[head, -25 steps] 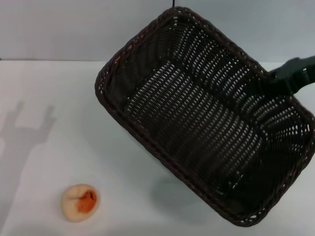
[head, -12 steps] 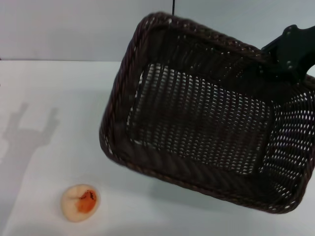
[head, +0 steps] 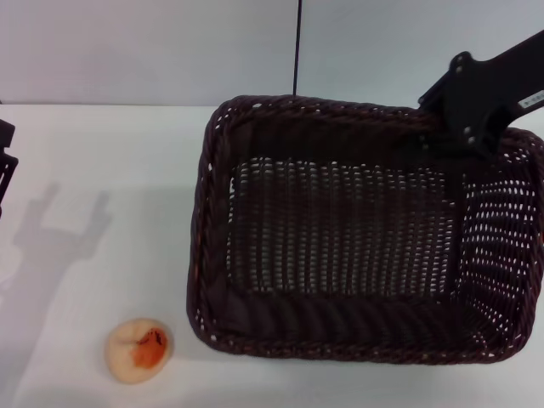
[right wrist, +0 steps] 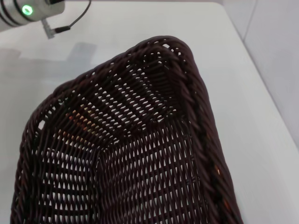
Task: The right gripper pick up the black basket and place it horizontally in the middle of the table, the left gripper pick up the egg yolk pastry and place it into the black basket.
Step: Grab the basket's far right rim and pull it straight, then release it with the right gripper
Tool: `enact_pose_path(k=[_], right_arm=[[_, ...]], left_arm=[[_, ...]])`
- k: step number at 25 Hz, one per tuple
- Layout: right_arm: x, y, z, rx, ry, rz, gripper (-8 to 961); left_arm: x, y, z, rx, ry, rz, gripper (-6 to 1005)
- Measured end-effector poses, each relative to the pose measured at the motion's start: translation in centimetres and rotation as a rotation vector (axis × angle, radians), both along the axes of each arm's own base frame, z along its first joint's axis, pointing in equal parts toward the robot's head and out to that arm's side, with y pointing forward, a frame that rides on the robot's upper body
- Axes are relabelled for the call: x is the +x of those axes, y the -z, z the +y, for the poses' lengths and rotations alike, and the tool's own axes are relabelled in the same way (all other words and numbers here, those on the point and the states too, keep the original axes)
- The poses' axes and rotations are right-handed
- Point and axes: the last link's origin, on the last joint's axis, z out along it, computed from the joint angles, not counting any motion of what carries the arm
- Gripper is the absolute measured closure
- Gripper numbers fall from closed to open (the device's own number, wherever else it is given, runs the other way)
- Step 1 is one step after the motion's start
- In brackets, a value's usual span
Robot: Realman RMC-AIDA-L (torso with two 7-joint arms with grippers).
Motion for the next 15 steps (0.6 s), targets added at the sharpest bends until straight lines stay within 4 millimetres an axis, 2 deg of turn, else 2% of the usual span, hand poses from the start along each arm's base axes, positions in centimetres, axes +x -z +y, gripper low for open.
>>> enact_pose_path(k=[6,15], right_arm=[[-0.7,1.3,0.3,0.002,-0.067,-0.015,803],[-0.7,1.9,0.8,0.010,-0.090,-0.022,801]], left_arm=[[0.1,0.2,-0.1,-0.016,0.006,-0.006,188],[-0.1,0.3,-0.7,-0.032,0.005,-0.026,188]])
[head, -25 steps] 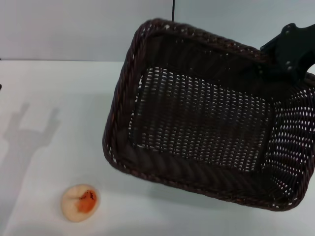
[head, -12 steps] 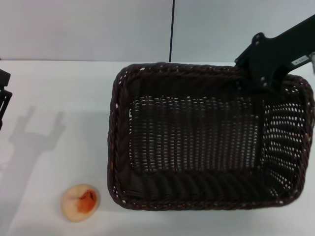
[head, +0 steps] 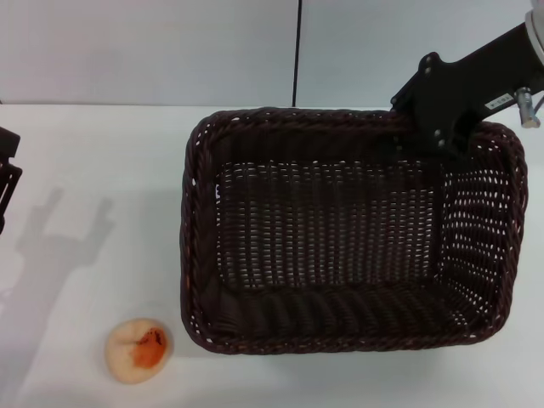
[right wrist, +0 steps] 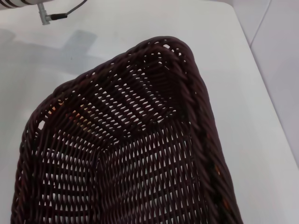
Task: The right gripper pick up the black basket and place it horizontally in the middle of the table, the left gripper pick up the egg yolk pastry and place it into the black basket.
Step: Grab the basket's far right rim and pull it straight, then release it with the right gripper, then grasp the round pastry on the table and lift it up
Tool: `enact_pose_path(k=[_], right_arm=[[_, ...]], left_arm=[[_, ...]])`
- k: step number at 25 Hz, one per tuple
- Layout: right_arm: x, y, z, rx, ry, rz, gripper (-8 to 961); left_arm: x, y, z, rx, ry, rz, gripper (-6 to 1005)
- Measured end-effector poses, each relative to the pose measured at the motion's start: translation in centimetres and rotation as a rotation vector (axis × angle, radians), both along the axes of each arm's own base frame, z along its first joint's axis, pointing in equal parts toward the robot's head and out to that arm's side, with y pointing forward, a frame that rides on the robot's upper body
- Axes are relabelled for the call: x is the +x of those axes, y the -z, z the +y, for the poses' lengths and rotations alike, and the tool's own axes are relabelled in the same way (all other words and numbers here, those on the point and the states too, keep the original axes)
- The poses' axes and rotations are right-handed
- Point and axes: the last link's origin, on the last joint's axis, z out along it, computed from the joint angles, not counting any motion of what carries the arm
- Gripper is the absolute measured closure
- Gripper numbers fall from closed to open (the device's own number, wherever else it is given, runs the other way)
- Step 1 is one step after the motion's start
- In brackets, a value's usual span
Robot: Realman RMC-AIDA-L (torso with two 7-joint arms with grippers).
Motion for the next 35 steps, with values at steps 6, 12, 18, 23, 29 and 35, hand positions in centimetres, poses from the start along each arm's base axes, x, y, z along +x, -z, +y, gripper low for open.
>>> enact_pose_path(k=[6,12,18,23,29,35], right_arm=[[-0.1,0.6,0.0,-0.028,-0.035,-0.010,800],[0.3,1.6,0.4,-0.057,-0.061,-0.047,714],[0.3,2.0,0.9,-0.042,-0.095,-0.051,693],[-0.9,2.2,1.4,-0.018,-0.159,-0.034,694],[-3.1,2.4,2.4,0.049,-0.260,0.043,593],[-4.2,1.4,2.6,0.144,-0.292,0.269,560]], left_arm=[[0.0,0.1,-0.4,-0.004,0.000,-0.012,188],[0.1,0.3,-0.5,-0.017,0.006,-0.012,188],[0.1,0.7,-1.2,-0.031,0.000,-0.026,188],[-0.1,0.9,-1.8,-0.043,-0.010,-0.027,188],[-0.1,1.0,-1.9,-0.051,-0.007,-0.026,188],[-0.2,1.3,-1.8,-0.087,-0.006,0.001,188]])
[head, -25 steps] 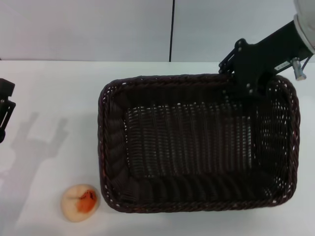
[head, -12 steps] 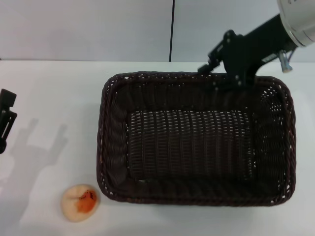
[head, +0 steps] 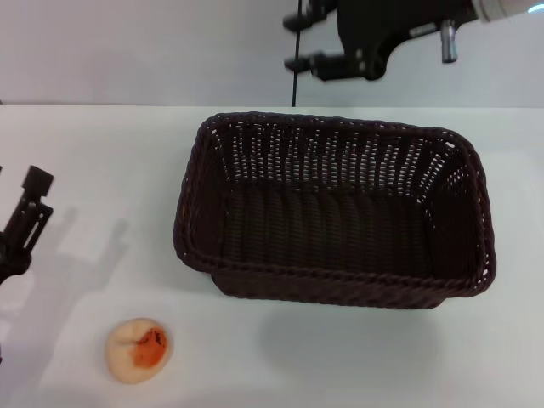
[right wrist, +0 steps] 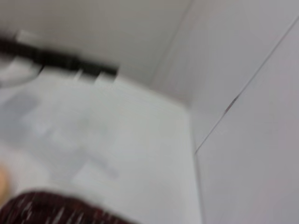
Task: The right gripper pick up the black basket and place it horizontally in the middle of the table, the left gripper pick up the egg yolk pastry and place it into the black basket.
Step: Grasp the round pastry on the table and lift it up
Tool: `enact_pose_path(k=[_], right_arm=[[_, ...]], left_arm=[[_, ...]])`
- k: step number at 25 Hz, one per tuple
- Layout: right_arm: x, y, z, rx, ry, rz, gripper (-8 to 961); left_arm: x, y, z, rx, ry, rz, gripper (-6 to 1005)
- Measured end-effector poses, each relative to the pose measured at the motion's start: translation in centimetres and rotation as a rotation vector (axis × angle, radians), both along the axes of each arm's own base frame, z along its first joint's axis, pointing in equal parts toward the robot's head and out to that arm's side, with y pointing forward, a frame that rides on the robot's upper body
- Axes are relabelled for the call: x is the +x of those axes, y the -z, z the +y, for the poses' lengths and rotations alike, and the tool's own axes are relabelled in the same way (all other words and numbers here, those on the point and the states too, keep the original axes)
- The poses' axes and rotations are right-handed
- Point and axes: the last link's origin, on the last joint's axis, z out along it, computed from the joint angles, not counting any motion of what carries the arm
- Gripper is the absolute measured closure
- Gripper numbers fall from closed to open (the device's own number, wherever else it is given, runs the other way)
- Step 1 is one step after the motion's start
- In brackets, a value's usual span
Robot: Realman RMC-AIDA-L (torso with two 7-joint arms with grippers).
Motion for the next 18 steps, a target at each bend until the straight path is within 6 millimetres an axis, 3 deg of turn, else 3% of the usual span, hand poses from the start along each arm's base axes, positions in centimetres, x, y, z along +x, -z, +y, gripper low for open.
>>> enact_pose_path(k=[5,18], right_arm=[[2.2,-1.8,-0.7,0.023,0.108,0.301,548],[15.1,-3.6,-6.3,0.180,0.471,0.856,548]], left_arm=[[-0.6,0.0,0.0,-0.046,0.010,0.069,188],[-1.2,0.3,0.7,-0.094,-0.008,0.116,189]])
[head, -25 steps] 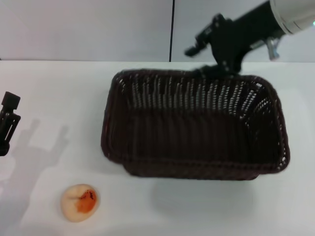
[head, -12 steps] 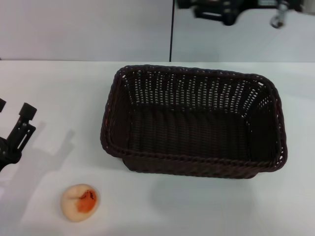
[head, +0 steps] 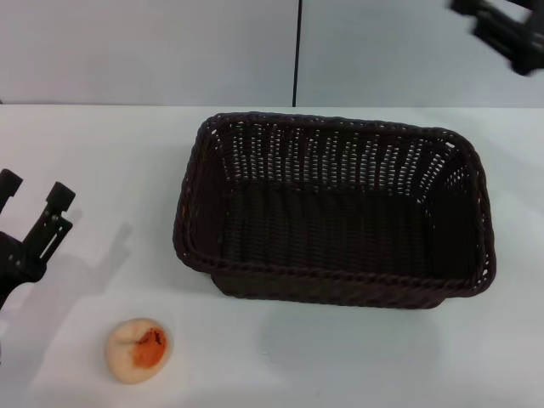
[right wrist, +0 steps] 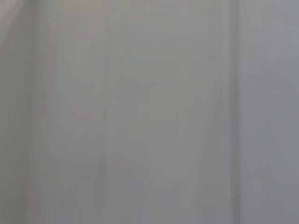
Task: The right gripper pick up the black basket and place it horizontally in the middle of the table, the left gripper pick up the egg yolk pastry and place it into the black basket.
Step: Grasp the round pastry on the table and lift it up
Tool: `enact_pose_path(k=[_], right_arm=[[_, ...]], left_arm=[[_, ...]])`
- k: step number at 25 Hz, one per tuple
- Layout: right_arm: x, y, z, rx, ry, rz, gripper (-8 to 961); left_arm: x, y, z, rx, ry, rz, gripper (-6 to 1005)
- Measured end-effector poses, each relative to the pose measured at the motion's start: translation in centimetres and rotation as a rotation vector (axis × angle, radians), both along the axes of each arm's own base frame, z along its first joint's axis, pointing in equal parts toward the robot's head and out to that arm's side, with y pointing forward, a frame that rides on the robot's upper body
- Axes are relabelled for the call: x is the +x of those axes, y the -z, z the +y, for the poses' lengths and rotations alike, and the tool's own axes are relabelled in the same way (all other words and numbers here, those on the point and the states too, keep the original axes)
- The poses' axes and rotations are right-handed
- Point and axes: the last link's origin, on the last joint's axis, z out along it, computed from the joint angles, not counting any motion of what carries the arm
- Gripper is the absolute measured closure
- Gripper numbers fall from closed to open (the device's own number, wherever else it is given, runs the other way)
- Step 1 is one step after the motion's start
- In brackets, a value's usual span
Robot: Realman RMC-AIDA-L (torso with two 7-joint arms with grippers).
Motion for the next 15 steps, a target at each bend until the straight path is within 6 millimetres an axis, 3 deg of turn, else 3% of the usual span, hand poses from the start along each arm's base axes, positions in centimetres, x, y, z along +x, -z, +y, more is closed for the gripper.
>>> enact_pose_path(k=[5,8,15], right_arm=[[4.7,-0.6,-2.7,0.155,0.131,0.144,548],[7.0,-1.2,-3.9,0.241,0.224,0.221,548],[10.0,-2.1,-5.2,0.363,0.350,0.284,548]], left_arm=[[-0.5,-0.1,-0.6,-0.016,-0.007,0.024,189],[-1.3,-0.1,-2.3,-0.080,0.009,0.094,189],[-1.5,0.6,-3.7,-0.233,0.098,0.201,189]])
